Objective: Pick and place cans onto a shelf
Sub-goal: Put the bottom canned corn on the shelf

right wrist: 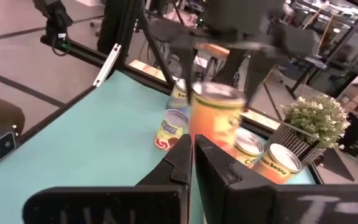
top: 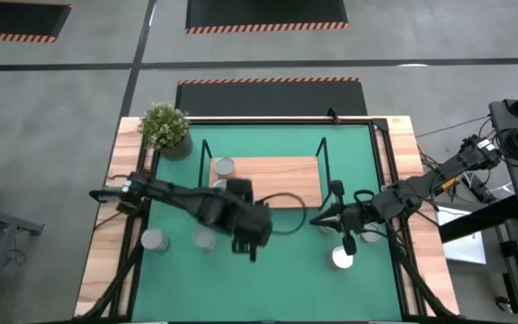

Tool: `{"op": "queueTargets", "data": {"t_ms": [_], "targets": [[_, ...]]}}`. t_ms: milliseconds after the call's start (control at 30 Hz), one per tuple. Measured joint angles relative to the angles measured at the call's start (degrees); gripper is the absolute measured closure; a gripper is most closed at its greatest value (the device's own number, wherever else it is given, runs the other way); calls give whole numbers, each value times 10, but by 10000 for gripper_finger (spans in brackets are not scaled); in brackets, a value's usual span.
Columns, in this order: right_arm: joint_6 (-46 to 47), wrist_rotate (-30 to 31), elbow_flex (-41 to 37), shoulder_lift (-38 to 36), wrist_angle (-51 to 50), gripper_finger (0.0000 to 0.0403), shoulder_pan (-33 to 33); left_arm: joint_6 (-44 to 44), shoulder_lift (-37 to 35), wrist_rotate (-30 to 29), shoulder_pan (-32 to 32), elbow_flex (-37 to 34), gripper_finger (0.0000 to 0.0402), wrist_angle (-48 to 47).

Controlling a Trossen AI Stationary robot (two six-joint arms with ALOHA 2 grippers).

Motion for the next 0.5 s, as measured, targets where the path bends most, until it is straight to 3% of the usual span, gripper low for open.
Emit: {"op": "queueTargets", "data": {"t_ms": [300, 500], "targets": [[26, 0, -1, 1, -29, 394, 0, 60, 4, 9, 78, -54, 95, 39], [45, 0, -2, 1, -34, 394, 0, -14, 5, 13, 123, -124, 95, 98]]}}
